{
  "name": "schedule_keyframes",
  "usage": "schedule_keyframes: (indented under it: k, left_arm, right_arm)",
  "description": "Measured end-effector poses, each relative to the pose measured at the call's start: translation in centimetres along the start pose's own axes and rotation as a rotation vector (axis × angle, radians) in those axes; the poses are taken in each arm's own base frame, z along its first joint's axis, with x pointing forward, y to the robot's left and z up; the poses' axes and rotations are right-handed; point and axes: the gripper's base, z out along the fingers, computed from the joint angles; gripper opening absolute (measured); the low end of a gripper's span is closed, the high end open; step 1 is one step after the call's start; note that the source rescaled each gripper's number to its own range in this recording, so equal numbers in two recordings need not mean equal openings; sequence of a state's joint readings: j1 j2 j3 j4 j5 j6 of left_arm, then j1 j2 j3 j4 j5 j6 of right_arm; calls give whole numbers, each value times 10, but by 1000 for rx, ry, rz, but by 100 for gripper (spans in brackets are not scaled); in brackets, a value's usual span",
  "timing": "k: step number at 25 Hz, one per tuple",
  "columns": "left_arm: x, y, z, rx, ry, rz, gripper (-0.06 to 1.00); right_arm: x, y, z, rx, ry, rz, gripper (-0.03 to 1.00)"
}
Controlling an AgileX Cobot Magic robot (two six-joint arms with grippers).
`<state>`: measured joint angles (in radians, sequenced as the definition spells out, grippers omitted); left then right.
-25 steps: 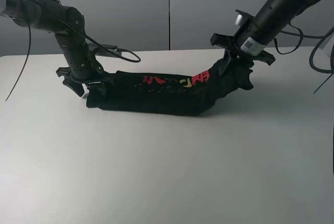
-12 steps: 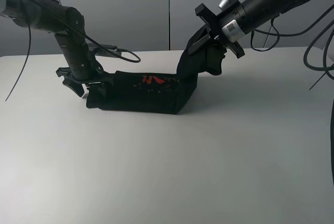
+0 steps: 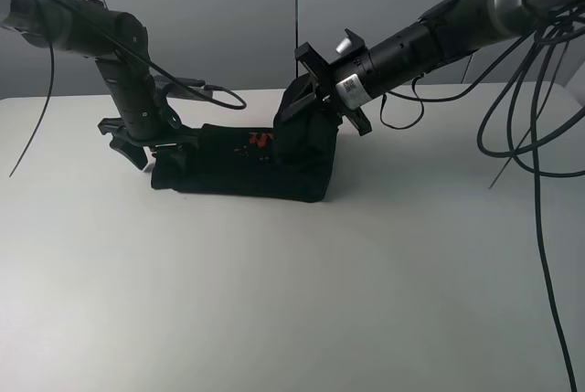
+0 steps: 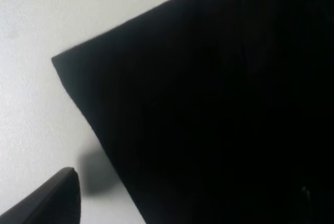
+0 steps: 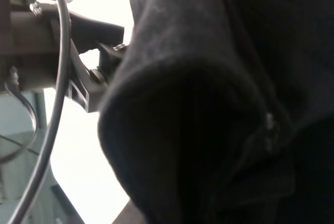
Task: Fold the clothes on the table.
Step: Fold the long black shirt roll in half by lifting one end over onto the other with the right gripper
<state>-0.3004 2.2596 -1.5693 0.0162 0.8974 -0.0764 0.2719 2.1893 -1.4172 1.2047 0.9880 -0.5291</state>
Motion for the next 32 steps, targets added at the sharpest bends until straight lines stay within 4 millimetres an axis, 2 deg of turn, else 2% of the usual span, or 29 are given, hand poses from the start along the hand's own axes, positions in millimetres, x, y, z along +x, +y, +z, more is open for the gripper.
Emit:
schedule_keyframes:
  k: [6,13,18,25,32]
  left_arm:
    - [0,0,0,3,-2,13,100]
    - [0,0,0,3,-2,15,100]
    - [0,0,0,3,-2,10,100]
    - [0,0,0,3,-2,17,100]
    - [0,0,0,3,-4,19,100]
  right_arm:
    - [-3,2,26,-31,-9,-3,14]
    - [-2,9,67,-51,17,-16,14]
    - [-1,5,90,-66,23,8,14]
    - [-1,-1,103,-100,11,44,14]
    - [-2,-3,112,-64,-40,43,14]
